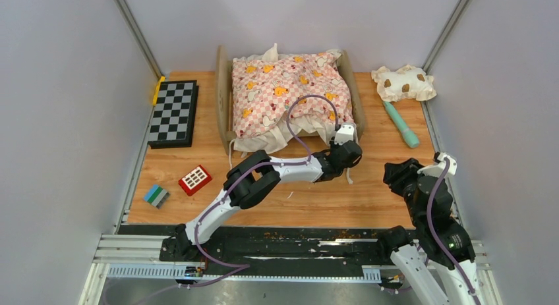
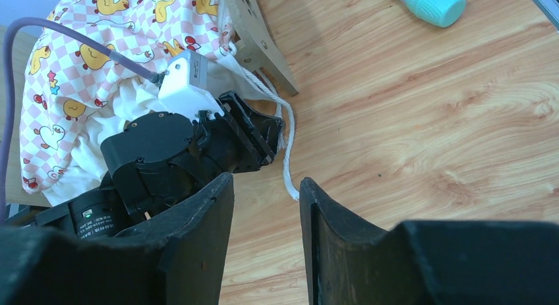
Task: Set up the pet bed
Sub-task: Tie the ropes to the bed frame.
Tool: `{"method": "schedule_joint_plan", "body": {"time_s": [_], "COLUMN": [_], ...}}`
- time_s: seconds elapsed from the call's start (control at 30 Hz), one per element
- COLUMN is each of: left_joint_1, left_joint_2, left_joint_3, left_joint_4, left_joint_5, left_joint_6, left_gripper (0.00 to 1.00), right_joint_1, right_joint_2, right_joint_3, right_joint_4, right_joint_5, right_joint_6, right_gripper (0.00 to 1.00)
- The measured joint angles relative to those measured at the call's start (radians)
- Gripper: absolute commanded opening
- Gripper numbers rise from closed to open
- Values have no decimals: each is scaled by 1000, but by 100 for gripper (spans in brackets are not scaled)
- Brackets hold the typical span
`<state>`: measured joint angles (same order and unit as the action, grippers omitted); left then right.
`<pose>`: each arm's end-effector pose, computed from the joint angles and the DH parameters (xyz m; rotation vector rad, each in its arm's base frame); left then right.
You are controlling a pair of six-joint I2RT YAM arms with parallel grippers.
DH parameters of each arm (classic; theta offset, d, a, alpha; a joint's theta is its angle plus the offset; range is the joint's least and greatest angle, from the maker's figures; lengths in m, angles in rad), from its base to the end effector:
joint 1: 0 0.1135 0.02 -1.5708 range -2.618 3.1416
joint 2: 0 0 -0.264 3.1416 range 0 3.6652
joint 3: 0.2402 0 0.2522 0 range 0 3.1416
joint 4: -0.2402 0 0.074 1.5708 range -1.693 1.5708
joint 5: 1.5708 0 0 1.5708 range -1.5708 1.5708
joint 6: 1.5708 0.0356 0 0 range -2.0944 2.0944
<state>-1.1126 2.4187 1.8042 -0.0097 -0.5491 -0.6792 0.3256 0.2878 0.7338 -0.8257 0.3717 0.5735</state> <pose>0.2544 -0.4737 0.1349 0.1562 2.1225 -0.4716 0.0624 0.0074 0.3085 0.4789 1.8704 0.2397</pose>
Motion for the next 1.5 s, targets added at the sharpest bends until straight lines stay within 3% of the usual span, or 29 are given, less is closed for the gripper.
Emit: {"method": "schedule_joint_plan", "body": {"time_s": [0.23, 0.63, 0.7, 0.83, 0.93, 1.0, 1.13, 1.5], "left_joint_1": [-10, -42, -45, -45, -45, -45, -45, -61], "left_joint_2": [-2, 48, 56, 59, 59, 59, 34, -142], "left_joint_3": [-11, 117, 132, 137, 136, 131, 66, -290], "left_joint_4": [21, -143, -157, -173, -174, -169, -109, 144], "left_joint_5": [-7, -43, -55, -71, -73, -73, -60, 46], "left_joint_6": [27, 74, 79, 84, 83, 83, 82, 76], "left_gripper": [45, 40, 34, 8, 0, 0, 0, 0], "right_joint_1": [0, 0, 0, 0, 0, 0, 0, 0], "right_joint_2": [-8, -22, -24, -28, -29, -29, -27, 120], "right_joint_3": [0, 0, 0, 0, 0, 0, -10, -104], "right_joint_4": [-1, -1, -1, -2, -2, -2, 2, 87], "right_joint_5": [-8, -16, -18, -19, -19, -19, -20, -62], "right_joint_6": [0, 1, 1, 1, 1, 1, 1, 5], "right_gripper": [42, 42, 42, 42, 42, 42, 43, 44]}}
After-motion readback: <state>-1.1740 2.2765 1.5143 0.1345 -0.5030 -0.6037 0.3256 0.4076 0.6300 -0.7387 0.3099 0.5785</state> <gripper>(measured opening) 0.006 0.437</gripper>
